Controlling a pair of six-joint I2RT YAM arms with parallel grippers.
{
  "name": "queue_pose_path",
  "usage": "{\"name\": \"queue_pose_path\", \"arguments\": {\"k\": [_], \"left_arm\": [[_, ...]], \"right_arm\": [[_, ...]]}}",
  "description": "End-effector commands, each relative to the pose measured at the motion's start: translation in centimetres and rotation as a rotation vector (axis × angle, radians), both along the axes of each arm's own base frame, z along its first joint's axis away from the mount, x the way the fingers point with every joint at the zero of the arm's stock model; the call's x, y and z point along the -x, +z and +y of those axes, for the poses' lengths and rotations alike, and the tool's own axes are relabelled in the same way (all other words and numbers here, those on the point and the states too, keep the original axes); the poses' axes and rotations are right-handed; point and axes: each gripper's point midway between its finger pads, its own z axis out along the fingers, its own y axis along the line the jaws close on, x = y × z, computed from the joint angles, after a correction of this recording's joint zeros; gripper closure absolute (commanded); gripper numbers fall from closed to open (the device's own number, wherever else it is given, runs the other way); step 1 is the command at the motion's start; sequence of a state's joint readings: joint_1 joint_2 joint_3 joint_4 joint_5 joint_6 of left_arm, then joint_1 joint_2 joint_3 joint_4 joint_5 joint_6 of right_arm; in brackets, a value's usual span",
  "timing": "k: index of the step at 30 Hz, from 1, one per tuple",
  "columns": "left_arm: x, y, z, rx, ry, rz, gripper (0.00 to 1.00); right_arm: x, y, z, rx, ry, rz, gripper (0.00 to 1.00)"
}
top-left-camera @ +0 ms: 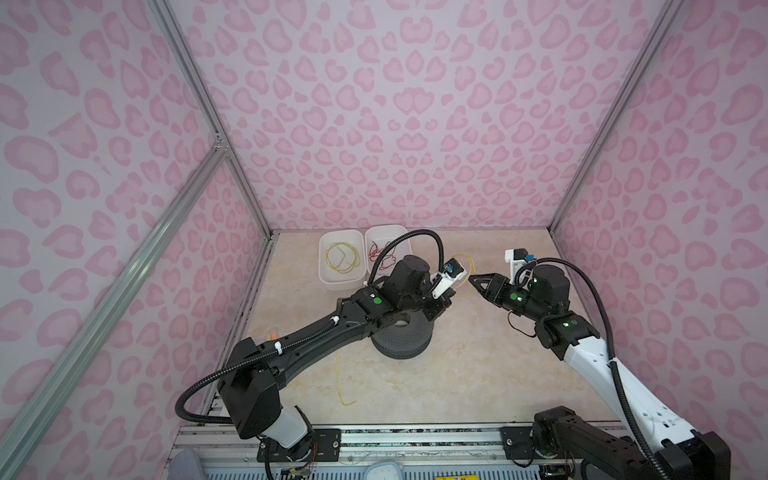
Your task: Wrap the cables
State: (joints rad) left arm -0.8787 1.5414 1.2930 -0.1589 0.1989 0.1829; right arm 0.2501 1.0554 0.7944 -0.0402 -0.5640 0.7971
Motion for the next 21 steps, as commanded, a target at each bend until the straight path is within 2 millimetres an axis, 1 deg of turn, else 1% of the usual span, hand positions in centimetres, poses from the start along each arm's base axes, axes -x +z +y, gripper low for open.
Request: {"name": "queue_pose_path", "arguments": {"k": [1,3,4,5,8,10,16,21], "left_arm": [[0.5,1.4,0.0,0.042,-0.015,-0.011,0.97],[0.6,1.3,0.2,0.04,-0.016,-0.011,0.97],[0.6,1.3,0.2,0.039,-0.016,-0.01,0.97],[0.7,1.3,0.3,0.04,-0.016,-0.011,0.97],[0.9,1.1,0.6,0.039,-0.017,-0.01,0.97],[1.2,1.1,0.8,0.041,-0.019,-0.009,0.97],[2.7,1.0,1.8,0.043,-0.05,0.002,0.97],[3.8,0.3,2.8,0.023,-0.067,0.005,0.97]], "right_arm": [[-1.1,0.7,0.1,-0.005,-0.019,-0.05,0.7],[-1.5,0.5,-0.1,0.002,-0.036,-0.044,0.81],[-1.6,0.6,-0.1,-0.001,-0.035,-0.051,0.85],[-1.7,0.6,-0.2,-0.004,-0.04,-0.051,0.91],[-2.0,1.2,-0.9,-0.001,-0.075,-0.067,1.0],[-2.4,1.5,-2.1,-0.003,-0.126,-0.074,1.0],[-4.2,2.1,-6.7,-0.055,-0.259,-0.079,1.0],[-5.3,2.5,-9.6,-0.085,-0.337,-0.092,1.0]]}}
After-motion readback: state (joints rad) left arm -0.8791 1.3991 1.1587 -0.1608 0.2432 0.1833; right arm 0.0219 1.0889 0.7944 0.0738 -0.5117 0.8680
